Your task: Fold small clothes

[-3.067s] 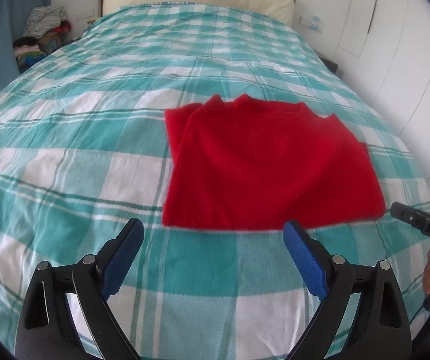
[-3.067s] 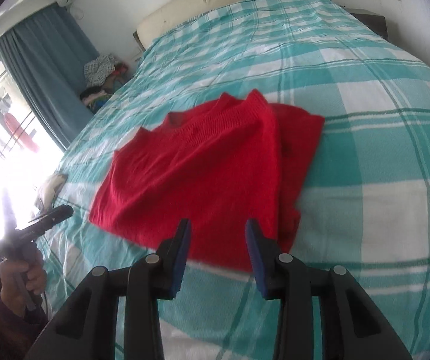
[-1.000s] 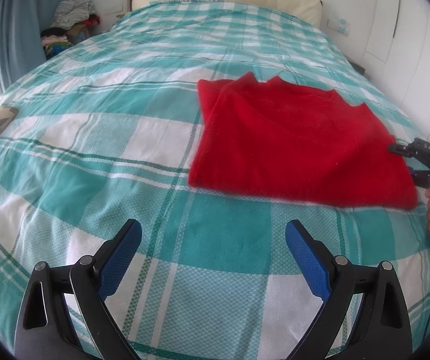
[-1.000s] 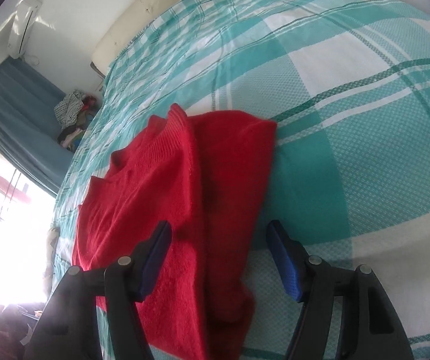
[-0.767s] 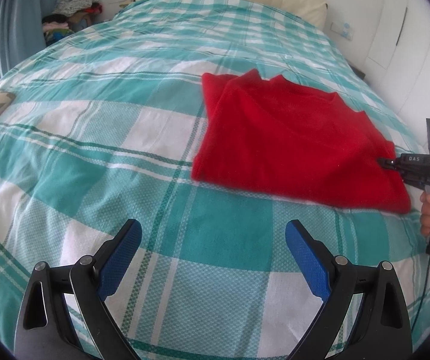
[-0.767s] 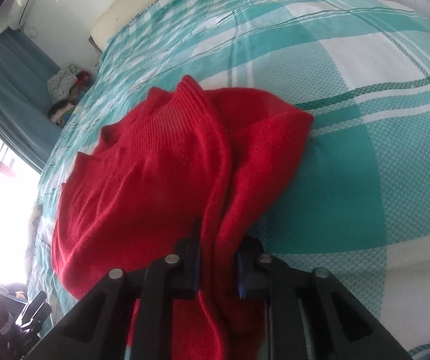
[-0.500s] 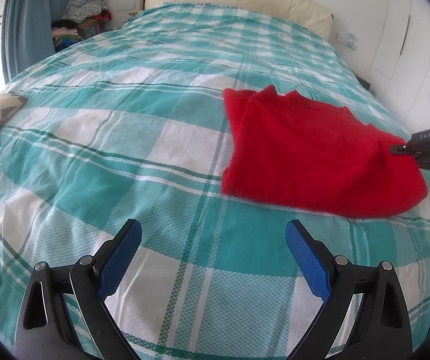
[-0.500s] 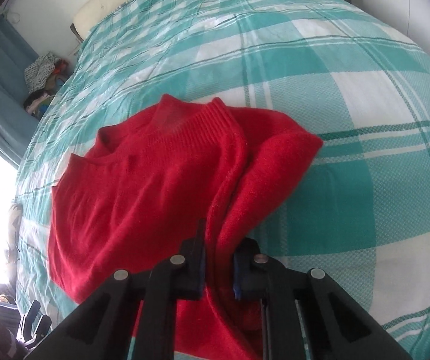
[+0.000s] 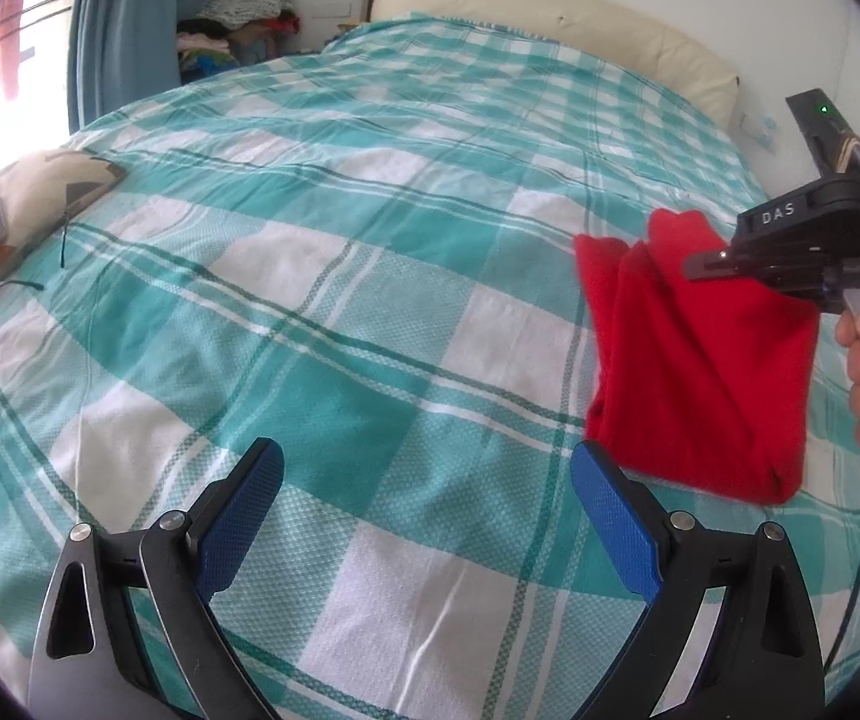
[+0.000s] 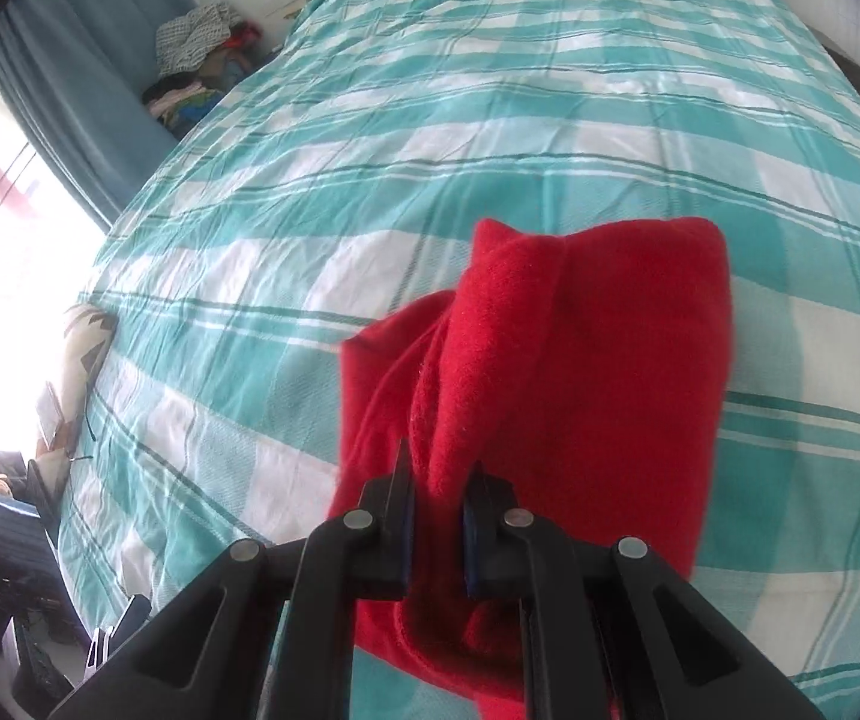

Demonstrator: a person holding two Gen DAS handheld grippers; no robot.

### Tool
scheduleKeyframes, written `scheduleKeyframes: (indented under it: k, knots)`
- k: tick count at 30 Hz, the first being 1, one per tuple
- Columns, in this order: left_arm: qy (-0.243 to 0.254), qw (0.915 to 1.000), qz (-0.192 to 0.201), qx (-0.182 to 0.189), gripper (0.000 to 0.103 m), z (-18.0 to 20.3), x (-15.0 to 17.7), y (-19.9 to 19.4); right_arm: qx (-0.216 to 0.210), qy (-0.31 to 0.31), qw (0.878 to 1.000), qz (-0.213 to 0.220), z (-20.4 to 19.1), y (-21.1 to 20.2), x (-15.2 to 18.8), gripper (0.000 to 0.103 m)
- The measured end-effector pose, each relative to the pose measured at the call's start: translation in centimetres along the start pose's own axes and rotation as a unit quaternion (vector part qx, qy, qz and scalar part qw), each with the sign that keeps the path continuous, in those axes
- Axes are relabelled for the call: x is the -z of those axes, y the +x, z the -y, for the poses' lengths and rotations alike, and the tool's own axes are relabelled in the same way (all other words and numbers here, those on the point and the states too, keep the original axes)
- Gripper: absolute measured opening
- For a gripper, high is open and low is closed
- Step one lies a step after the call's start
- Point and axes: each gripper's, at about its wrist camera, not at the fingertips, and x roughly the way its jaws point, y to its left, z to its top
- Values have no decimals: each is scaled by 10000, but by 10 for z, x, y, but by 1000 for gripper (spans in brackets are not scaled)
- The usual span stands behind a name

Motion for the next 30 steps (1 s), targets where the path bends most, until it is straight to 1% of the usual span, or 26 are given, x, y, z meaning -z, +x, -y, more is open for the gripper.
scheduleKeyframes:
  k: [1, 2, 3, 4, 5, 6, 7, 8, 9, 10, 11, 12, 13, 14, 16, 19, 21, 22, 23, 24, 25, 28, 30]
  knots:
    - [-3, 10000, -24, -11, 97, -1, 0, 1, -73, -21, 10000, -9, -6, 10, 2, 13]
    - [-9, 10000, -39, -14, 97, -3, 0, 2, -290, -1, 9996, -32, -9, 18, 4, 18]
    - [-26, 10000, -47, -16, 97, -5, -1, 2, -720, 121, 9972, -133, -10, 25, 5, 22]
    - [-58, 10000, -56, -13, 97, -7, -1, 2, -1264, 329, 9910, -296, -8, 29, 6, 34]
    - [-95, 9999, -66, 3, 97, -9, -2, 2, -1745, 523, 9826, -362, -4, 28, 7, 40]
    - [-132, 9999, -75, 28, 97, -11, -3, 2, -2017, 592, 9771, -316, -1, 22, 7, 46]
    - [-164, 9998, -78, 53, 97, -13, -4, 1, -2116, 552, 9756, -203, 0, 12, 6, 46]
    - [-193, 9998, -73, 72, 97, -14, -5, 1, -2130, 463, 9759, -50, 3, -1, 4, 46]
    - [-220, 9997, -67, 92, 97, -15, -5, 0, -2072, 353, 9776, 127, 7, -15, 2, 46]
    - [-246, 9996, -63, 118, 97, -15, -6, 0, -1910, 217, 9808, 320, 10, -28, 0, 46]
    - [-266, 9995, -67, 148, 97, -15, -6, -1, -1590, 10, 9860, 495, 14, -41, -1, 46]
    - [-277, 9994, -84, 180, 97, -15, -7, 0, -1135, -247, 9911, 643, 14, -49, 0, 46]
    - [-283, 9993, -107, 215, 97, -14, -7, 0, -736, -471, 9936, 716, 14, -53, 3, 46]
    - [-283, 9992, -125, 243, 97, -13, -7, 1, -574, -642, 9939, 686, 14, -51, 8, 46]
    - [-250, 9993, -139, 248, 97, -10, -6, 1, -579, -914, 9931, 448, 8, -37, 22, 46]
    - [-188, 9996, -118, 199, 97, -8, -4, 1, -579, -1459, 9874, 201, -8, -6, 56, 45]
    - [-175, 9996, -115, 174, 97, -8, -3, 1, -378, -1695, 9848, -27, -19, 25, 79, 44]
    - [-171, 9997, -116, 164, 97, -8, -3, 2, -240, -1855, 9824, 6, -26, 36, 89, 44]
    - [-168, 9997, -115, 150, 97, -9, -2, 2, -81, -2023, 9792, 149, -33, 41, 97, 44]
    - [-164, 9997, -119, 136, 97, -9, -2, 2, 62, -2158, 9759, 321, -39, 42, 101, 45]
    - [-163, 9997, -131, 125, 97, -10, -2, 3, 112, -2193, 9746, 430, -42, 40, 102, 48]
    - [-212, 9995, -174, 158, 97, -12, -2, 4, 4, -2120, 9756, 571, -39, 20, 99, 49]
    - [-248, 9993, -186, 220, 97, -12, -4, 3, -59, -2094, 9746, 791, -33, -4, 100, 49]
